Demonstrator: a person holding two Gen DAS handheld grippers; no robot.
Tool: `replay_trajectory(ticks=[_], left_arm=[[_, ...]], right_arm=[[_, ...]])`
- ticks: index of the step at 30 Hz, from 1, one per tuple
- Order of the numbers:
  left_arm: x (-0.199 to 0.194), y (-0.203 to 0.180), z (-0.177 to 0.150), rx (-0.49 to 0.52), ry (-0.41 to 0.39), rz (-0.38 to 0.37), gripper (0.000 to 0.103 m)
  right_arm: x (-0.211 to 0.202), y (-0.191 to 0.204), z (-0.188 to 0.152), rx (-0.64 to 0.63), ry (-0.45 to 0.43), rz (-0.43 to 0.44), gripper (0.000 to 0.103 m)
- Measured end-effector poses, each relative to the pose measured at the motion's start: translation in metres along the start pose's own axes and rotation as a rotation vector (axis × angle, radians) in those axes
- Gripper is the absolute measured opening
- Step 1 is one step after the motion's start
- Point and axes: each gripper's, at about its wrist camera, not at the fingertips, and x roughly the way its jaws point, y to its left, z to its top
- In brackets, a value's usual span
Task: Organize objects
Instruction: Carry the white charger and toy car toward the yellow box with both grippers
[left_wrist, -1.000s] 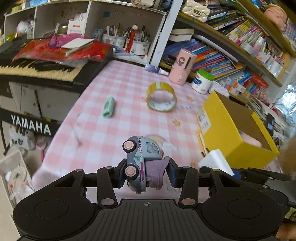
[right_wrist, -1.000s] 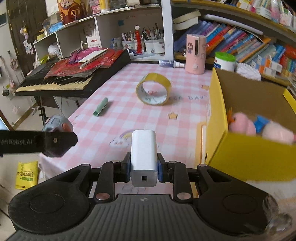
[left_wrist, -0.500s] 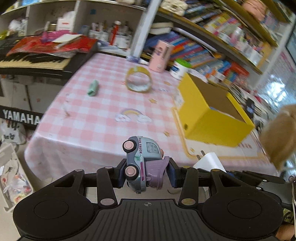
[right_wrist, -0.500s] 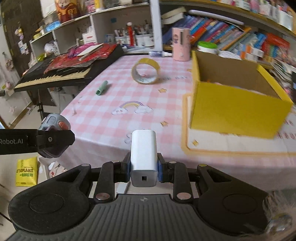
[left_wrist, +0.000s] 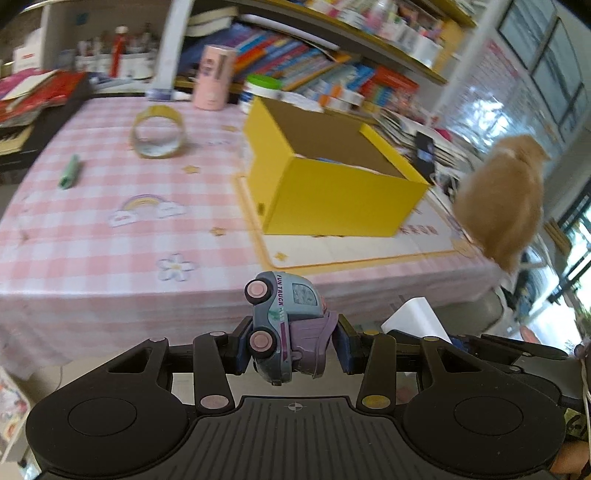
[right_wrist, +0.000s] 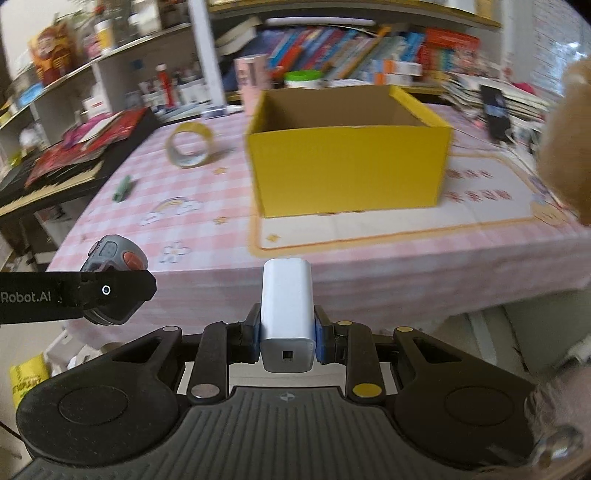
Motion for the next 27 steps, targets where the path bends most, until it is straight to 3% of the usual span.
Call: replay_trajectory(ticks=[8, 15, 21, 27], left_arm=[[0.030, -0.031, 0.012, 0.054, 0.034, -0.052, 0.042], [0.048, -0.049, 0.034, 0.086, 0.007, -0.055, 0.042], [0.059, -0.063, 0.066, 0.103, -0.058, -0.047, 0.042], [0.073, -0.072, 0.110, 0.102, -0.152, 0.001, 0.042]], right_arm=[[-0.001, -0.039, 0.004, 0.060, 0.001, -0.066, 0.024], [0.012, -0.067, 0.025, 0.079, -0.001, -0.078, 0.024], [0.025, -0.088, 0.053, 0.074, -0.031, -0.081, 0.024], [0.032, -0.101, 0.100, -0.026, -0.143, -0.061, 0.024]])
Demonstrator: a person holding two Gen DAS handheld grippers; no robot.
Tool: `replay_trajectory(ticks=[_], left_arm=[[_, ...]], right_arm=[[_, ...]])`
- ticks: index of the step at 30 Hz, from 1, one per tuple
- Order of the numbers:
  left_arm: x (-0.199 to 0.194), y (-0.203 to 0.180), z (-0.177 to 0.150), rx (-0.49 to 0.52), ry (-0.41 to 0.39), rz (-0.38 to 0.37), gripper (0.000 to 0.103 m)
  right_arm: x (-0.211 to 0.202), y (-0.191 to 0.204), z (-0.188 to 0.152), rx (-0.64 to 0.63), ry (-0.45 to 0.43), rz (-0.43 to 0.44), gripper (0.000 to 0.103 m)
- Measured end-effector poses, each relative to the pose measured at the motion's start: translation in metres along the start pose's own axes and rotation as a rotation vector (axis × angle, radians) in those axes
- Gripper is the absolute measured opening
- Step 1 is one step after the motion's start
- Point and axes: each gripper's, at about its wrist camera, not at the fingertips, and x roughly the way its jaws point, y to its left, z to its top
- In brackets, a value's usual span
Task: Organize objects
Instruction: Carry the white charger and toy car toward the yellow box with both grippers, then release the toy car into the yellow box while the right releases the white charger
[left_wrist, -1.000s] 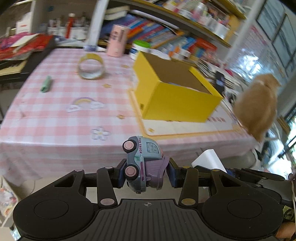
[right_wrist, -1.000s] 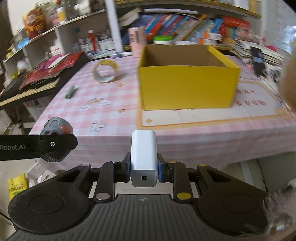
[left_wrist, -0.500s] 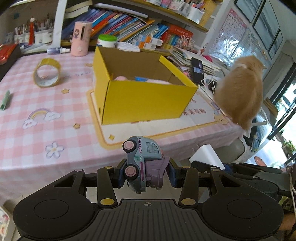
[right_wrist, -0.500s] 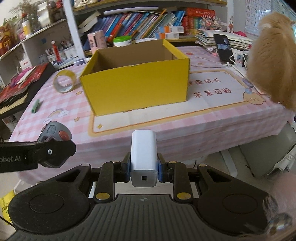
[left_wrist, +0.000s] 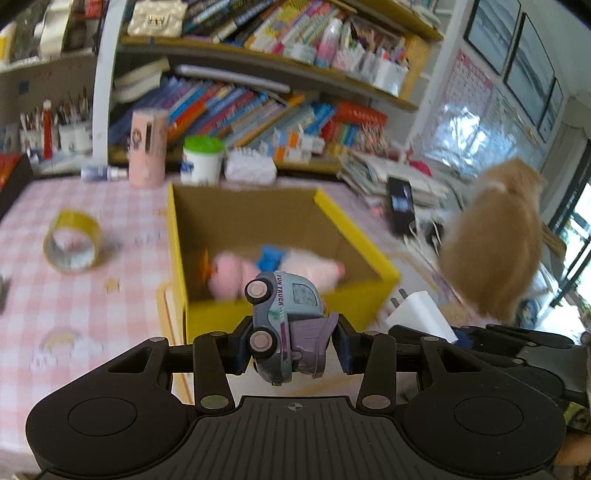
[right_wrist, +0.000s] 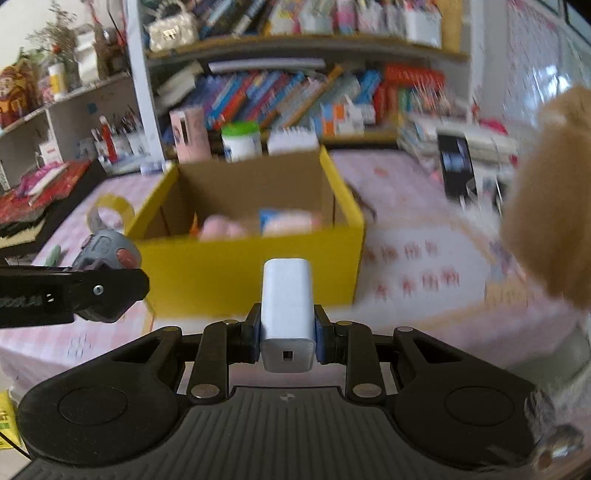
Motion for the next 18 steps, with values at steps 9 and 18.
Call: replay_trajectory(ticks=[9, 18], left_arm=[[0.044, -0.002, 0.037, 0.004, -0.036, 0.116, 0.042], [0.102, 0.002, 0.036, 0.039, 0.073, 0.227, 0.042]], right_arm=[[0.041, -0.024, 0.063, -0.033, -0.070, 0.090, 0.024], [0.100, -0.033, 0.095, -0.090, -0.031, 0.163, 0.024]])
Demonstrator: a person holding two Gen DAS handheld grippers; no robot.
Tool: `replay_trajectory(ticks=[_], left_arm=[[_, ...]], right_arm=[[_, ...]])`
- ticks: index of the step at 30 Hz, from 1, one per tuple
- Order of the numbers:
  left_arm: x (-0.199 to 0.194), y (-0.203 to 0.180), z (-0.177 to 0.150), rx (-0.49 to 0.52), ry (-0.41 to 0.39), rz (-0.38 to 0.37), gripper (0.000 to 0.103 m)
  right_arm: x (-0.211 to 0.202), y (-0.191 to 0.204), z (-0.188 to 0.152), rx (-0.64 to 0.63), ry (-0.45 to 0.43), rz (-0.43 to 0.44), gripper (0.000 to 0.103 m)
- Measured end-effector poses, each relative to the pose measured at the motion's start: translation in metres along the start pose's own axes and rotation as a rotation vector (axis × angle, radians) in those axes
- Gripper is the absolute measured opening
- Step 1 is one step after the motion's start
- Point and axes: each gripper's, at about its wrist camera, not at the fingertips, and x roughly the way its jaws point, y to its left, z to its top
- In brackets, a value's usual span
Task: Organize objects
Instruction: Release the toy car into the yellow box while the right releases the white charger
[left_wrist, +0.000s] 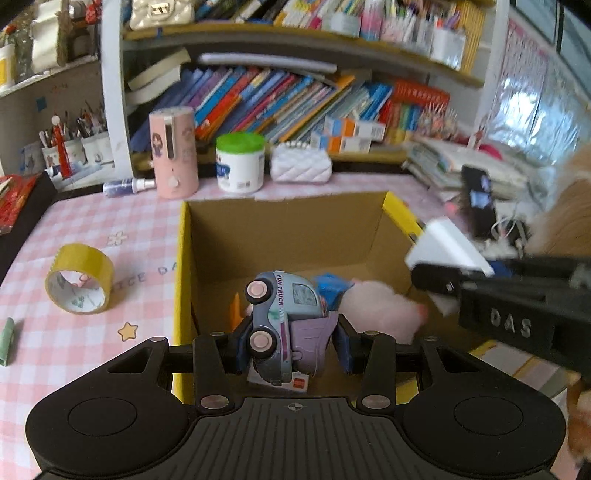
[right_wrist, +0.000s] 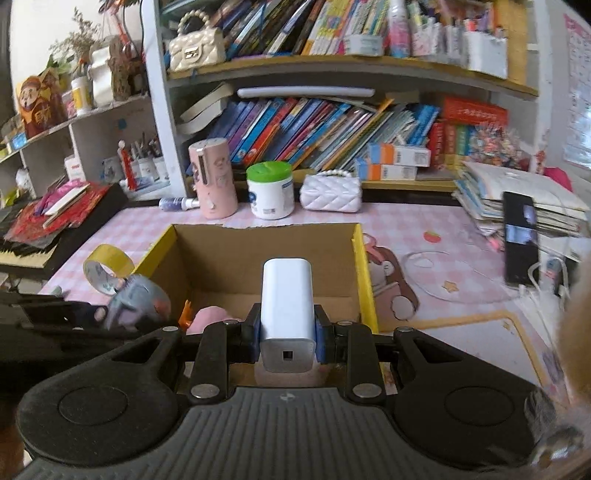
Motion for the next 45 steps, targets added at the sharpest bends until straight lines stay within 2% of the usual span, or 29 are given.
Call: replay_trajectory(ticks=[4, 6, 12, 18, 21, 22, 25, 32, 34, 35, 36, 40, 45], left_arm=[[0.021, -0.003, -0.001, 0.012, 0.058, 0.042, 0.042], [0.026, -0.007, -0.002, 0.041, 0.060, 0.063, 0.043], [0.038, -0.015, -0.003, 0.068, 0.110, 0.070, 0.043], [0.040, -0.016, -0.003, 0.060, 0.113, 0.083, 0.045], [0.034, -0.019, -0.004, 0.072, 0.091, 0.094, 0.052], [0.031, -0.021, -0.003, 0.079, 0.080, 0.098, 0.061], [0.018, -0.026, -0.004, 0.107, 0.035, 0.113, 0.073], [-0.008, -0.029, -0.014, 0.106, -0.004, 0.113, 0.077], [-0.014, -0.028, -0.015, 0.099, -0.018, 0.116, 0.082], [-0.017, -0.028, -0.016, 0.098, -0.024, 0.119, 0.082], [-0.020, -0.027, -0.016, 0.096, -0.032, 0.120, 0.083], [-0.034, -0.023, -0.020, 0.061, -0.069, 0.119, 0.088], [-0.051, -0.016, -0.028, 0.003, -0.104, 0.111, 0.090]], right_arm=[[0.030, -0.003, 0.009, -0.031, 0.053, 0.040, 0.024], [0.044, -0.004, 0.012, -0.046, 0.091, 0.065, 0.024], [0.078, -0.003, 0.017, -0.079, 0.172, 0.133, 0.024], [0.097, -0.003, 0.019, -0.083, 0.223, 0.165, 0.024], [0.102, -0.002, 0.018, -0.088, 0.236, 0.181, 0.024], [0.103, -0.001, 0.018, -0.091, 0.241, 0.185, 0.024], [0.105, 0.004, 0.018, -0.110, 0.248, 0.199, 0.024], [0.111, 0.015, 0.014, -0.148, 0.282, 0.224, 0.025], [0.107, 0.018, 0.014, -0.160, 0.264, 0.218, 0.027], [0.104, 0.018, 0.015, -0.158, 0.248, 0.221, 0.036], [0.100, 0.018, 0.016, -0.155, 0.233, 0.219, 0.040], [0.078, 0.013, 0.019, -0.122, 0.157, 0.195, 0.042], [0.041, 0.007, 0.013, -0.081, 0.069, 0.123, 0.052]])
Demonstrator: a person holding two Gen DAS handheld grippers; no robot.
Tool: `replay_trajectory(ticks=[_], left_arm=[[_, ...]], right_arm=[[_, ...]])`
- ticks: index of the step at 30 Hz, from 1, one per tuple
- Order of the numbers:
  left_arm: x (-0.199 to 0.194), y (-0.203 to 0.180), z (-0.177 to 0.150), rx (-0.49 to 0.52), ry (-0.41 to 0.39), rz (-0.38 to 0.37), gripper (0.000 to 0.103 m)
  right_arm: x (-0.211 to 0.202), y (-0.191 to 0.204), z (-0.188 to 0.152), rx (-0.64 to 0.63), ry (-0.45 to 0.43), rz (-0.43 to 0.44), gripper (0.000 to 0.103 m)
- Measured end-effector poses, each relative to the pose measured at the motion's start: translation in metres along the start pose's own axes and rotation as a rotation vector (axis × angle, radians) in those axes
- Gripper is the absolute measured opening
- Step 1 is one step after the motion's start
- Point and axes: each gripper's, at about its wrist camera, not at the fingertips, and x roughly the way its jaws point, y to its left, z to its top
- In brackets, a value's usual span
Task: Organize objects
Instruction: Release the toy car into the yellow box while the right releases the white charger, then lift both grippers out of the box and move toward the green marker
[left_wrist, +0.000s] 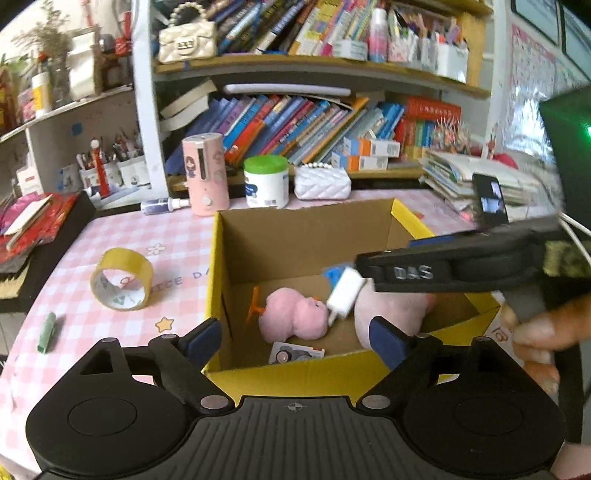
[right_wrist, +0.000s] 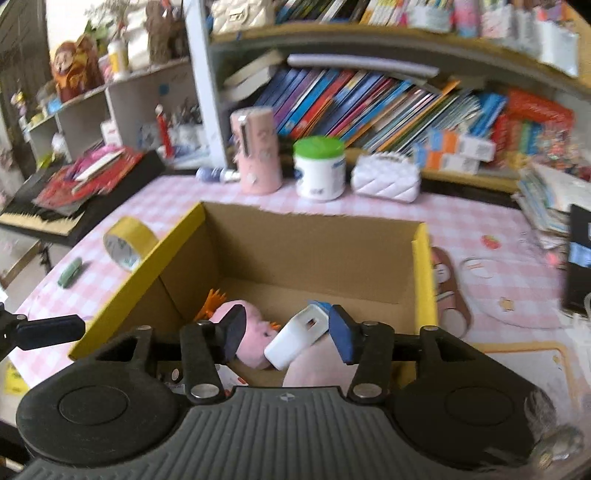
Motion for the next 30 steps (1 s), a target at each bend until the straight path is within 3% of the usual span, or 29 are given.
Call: replay_trajectory(ticks=[3, 12, 19, 30], left_arm=[[-0.011, 0.005, -0.005, -0.024, -0.025, 0.010, 0.096], [-0.035, 0.033, -0.021, -0.105, -0.036, 0.054, 0.097], [-0.058, 0.070, -0.035, -0.185, -0.034, 0.091, 0.097], [-0.093, 0.108, -0.064, -0.158, -0.013, 0.095, 0.100]], right_arm=[[-0.023, 0.007, -0.009, 0.008, -0.054, -0.061, 0.060], [-0.081, 0.035, -0.038, 0.070, -0.163, -0.218, 0.067], [-0.089, 0.071, -0.069, 0.144, -0.078, -0.300, 0.069], [-0.088, 0.155, -0.098, 0.087, 0.003, -0.245, 0.074]])
